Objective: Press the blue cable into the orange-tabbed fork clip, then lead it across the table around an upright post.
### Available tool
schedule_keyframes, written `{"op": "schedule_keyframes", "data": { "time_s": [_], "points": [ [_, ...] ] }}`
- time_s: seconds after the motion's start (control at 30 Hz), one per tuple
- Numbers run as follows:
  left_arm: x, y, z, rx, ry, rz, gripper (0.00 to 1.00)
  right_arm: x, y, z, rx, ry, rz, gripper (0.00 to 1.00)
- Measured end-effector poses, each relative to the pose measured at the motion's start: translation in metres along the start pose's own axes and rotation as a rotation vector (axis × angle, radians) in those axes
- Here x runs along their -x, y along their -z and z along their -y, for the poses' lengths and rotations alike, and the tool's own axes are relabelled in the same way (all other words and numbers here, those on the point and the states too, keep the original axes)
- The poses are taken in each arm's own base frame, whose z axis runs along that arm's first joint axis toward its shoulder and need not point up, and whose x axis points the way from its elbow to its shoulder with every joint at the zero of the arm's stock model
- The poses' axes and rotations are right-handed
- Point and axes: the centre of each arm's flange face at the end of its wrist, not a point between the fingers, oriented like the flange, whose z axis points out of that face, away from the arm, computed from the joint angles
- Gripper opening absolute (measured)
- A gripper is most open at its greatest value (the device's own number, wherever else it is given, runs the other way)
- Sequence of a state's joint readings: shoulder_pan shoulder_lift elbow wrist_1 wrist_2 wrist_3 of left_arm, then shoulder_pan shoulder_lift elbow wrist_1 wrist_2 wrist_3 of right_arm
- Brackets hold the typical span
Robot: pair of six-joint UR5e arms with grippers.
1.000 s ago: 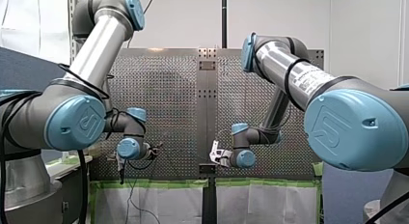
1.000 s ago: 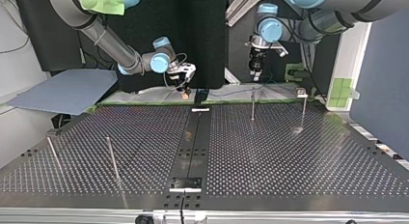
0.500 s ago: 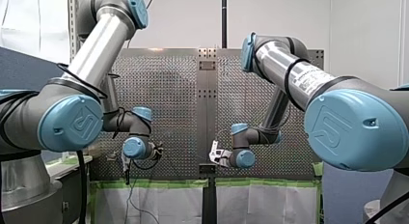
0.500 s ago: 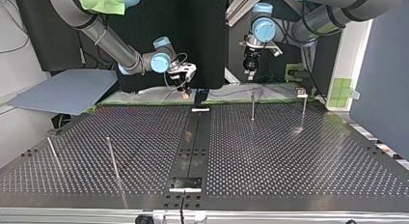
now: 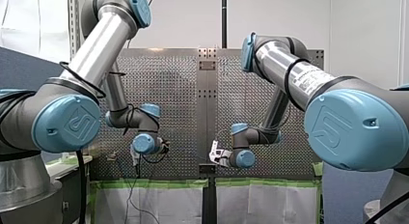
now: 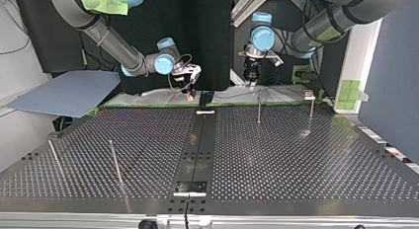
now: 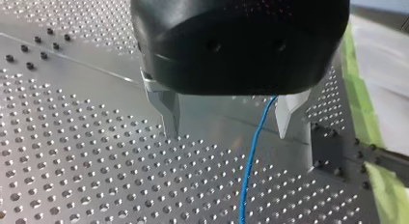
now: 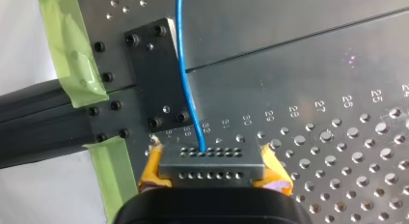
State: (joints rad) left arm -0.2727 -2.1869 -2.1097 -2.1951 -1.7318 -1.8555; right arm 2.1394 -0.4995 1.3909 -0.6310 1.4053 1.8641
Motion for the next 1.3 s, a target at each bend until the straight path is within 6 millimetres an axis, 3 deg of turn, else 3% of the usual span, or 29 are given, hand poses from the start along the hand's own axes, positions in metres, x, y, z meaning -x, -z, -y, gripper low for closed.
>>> {"op": "schedule_keyframes", "data": {
  "time_s": [0.63, 0.8, 1.3],
  "points": [
    [-0.027, -0.06, 0.0, 0.049, -0.043, 0.0, 0.98, -0.001, 0.0, -0.004, 0.005, -0.001, -0.002, 0.0],
    [-0.026, -0.073, 0.004, 0.043, -0.054, 0.017, 0.98, -0.002, 0.0, -0.004, 0.005, -0.001, -0.004, 0.0],
    [-0.023, -0.078, 0.011, 0.042, -0.154, 0.028, 0.98, -0.002, 0.0, -0.004, 0.005, -0.001, -0.002, 0.0]
  ]
}}
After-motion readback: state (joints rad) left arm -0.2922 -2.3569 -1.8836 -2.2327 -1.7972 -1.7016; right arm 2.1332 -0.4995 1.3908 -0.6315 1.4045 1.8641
